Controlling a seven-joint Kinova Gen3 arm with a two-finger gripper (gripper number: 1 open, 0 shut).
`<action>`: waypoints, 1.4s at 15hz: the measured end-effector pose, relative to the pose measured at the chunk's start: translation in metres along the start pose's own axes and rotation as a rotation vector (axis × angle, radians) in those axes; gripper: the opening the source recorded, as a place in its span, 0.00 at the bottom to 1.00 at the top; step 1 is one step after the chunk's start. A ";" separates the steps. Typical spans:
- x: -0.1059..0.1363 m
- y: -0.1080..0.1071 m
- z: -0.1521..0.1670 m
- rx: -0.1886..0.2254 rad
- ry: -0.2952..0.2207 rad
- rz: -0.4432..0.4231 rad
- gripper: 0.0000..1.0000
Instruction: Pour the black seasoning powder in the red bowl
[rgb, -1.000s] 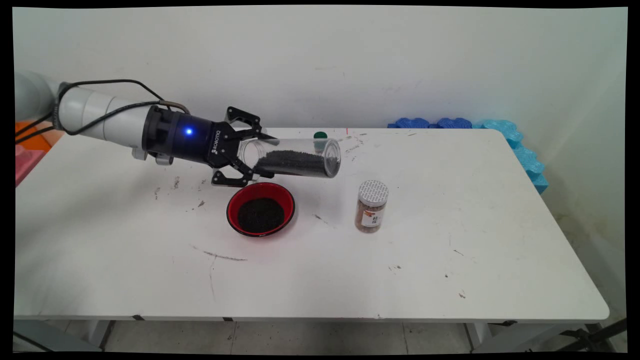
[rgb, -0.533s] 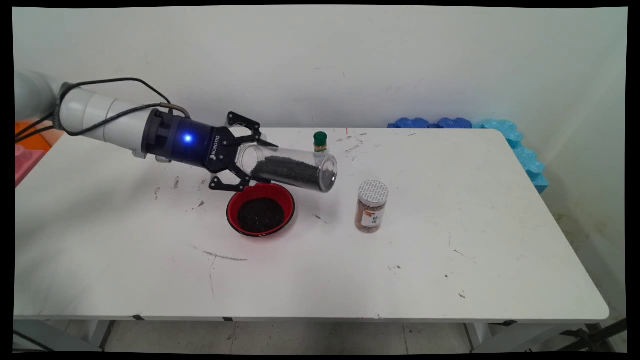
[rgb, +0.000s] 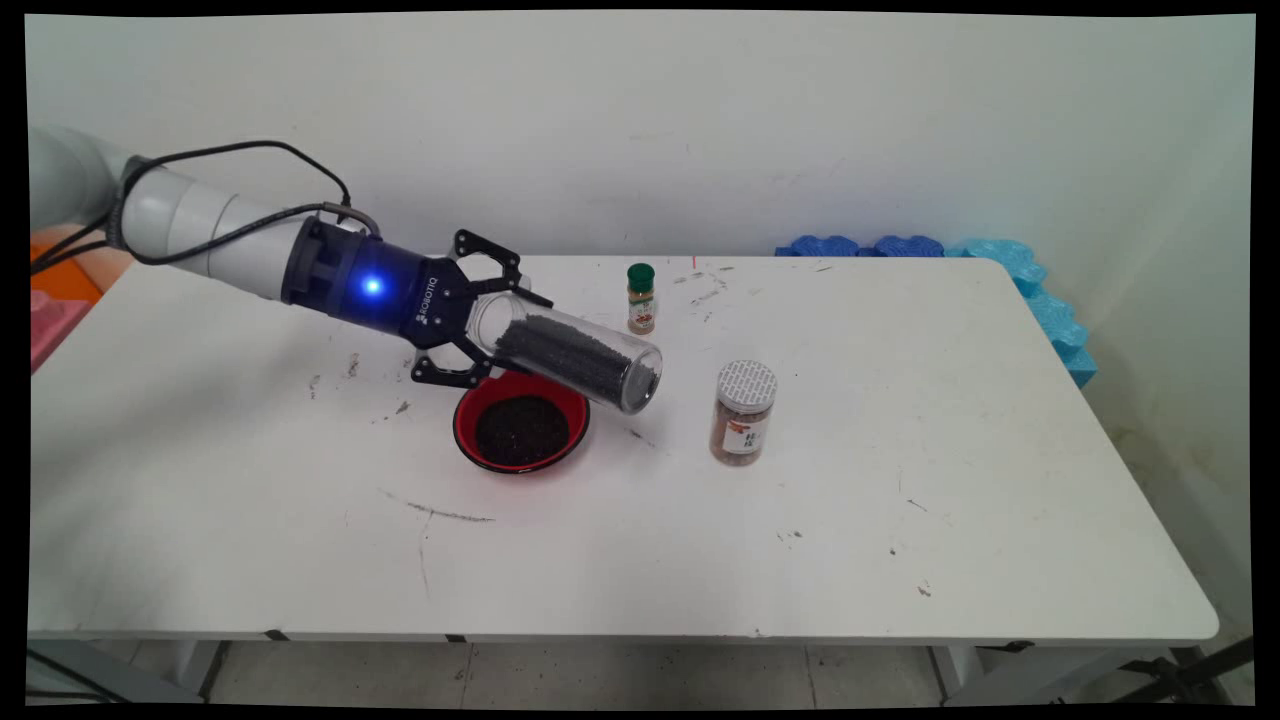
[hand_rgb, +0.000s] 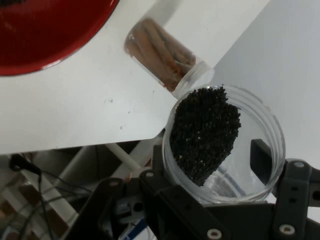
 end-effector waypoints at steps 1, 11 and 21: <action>0.001 0.001 -0.001 0.005 0.004 0.025 0.00; 0.004 0.012 -0.013 0.061 0.040 0.287 0.00; -0.002 0.025 -0.025 0.128 0.066 0.570 0.00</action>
